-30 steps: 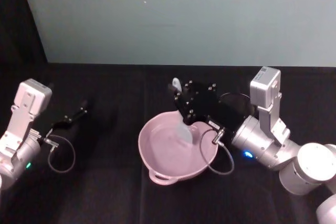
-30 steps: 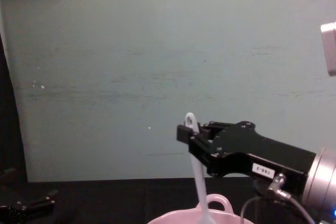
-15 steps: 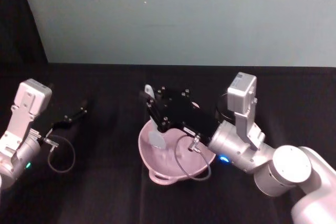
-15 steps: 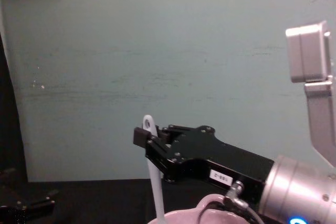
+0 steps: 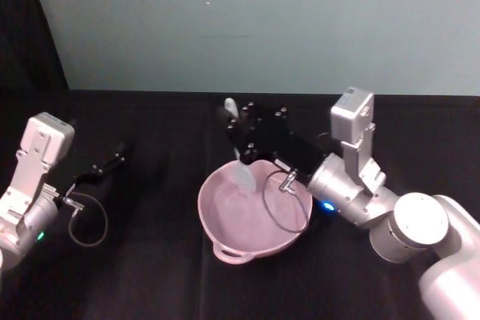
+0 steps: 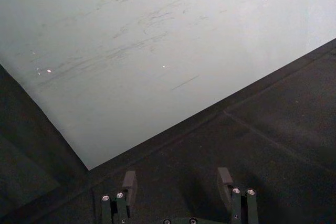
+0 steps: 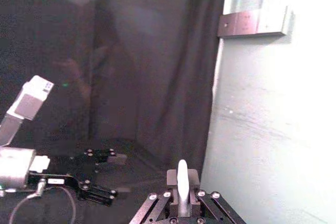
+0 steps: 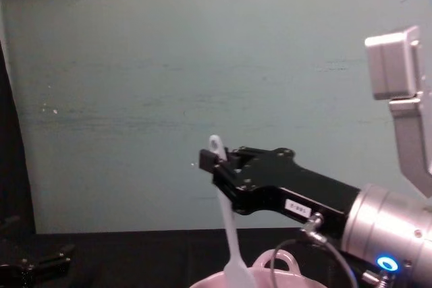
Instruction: Use the one hand to pick up the spoon and stir the clear water in the bowl.
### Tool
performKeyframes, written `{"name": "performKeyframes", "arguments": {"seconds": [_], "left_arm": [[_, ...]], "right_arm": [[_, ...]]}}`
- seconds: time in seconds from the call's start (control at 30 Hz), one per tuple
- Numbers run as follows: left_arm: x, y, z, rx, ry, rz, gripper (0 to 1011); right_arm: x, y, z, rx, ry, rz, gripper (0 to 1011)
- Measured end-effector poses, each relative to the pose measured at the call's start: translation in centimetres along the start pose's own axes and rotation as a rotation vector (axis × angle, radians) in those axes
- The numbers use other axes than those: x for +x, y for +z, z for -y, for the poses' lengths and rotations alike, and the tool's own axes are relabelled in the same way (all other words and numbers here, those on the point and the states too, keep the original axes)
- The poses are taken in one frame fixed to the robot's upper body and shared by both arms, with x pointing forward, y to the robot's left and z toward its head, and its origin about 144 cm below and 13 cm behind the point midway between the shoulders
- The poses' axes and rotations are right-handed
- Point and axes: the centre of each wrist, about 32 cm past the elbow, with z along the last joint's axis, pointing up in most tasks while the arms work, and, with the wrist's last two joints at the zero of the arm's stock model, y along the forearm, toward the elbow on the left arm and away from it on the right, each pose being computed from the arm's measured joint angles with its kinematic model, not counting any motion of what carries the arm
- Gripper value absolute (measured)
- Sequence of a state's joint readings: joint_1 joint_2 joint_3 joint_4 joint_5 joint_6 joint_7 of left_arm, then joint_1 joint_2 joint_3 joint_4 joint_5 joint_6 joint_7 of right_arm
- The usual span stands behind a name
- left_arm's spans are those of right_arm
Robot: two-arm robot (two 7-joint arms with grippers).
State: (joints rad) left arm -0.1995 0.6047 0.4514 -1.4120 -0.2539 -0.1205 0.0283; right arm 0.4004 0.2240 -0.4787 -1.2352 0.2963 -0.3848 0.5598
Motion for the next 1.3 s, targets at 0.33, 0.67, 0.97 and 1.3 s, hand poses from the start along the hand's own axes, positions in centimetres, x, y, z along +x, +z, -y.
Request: {"name": "performKeyframes", "arguments": {"seconds": [0.33,0.67,0.97,1.3], "left_arm": [[0.0,0.0,0.0,0.000,0.000,0.000,1005],[0.0,0.0,0.0,0.000,0.000,0.000,1005],[0.0,0.0,0.0,0.000,0.000,0.000,1005],[0.0,0.0,0.0,0.000,0.000,0.000,1005]], "right_arm": [[0.4,0.6,2.2,-0.029,-0.029,0.002,119],[-0.5,0.9,3.3,-0.016,-0.010,-0.045,119],[-0.9,2.3,2.9,0.050,0.007,-0.072,119],[0.2,5.6,4.1,0.139,-0.063,-0.114,119]]}}
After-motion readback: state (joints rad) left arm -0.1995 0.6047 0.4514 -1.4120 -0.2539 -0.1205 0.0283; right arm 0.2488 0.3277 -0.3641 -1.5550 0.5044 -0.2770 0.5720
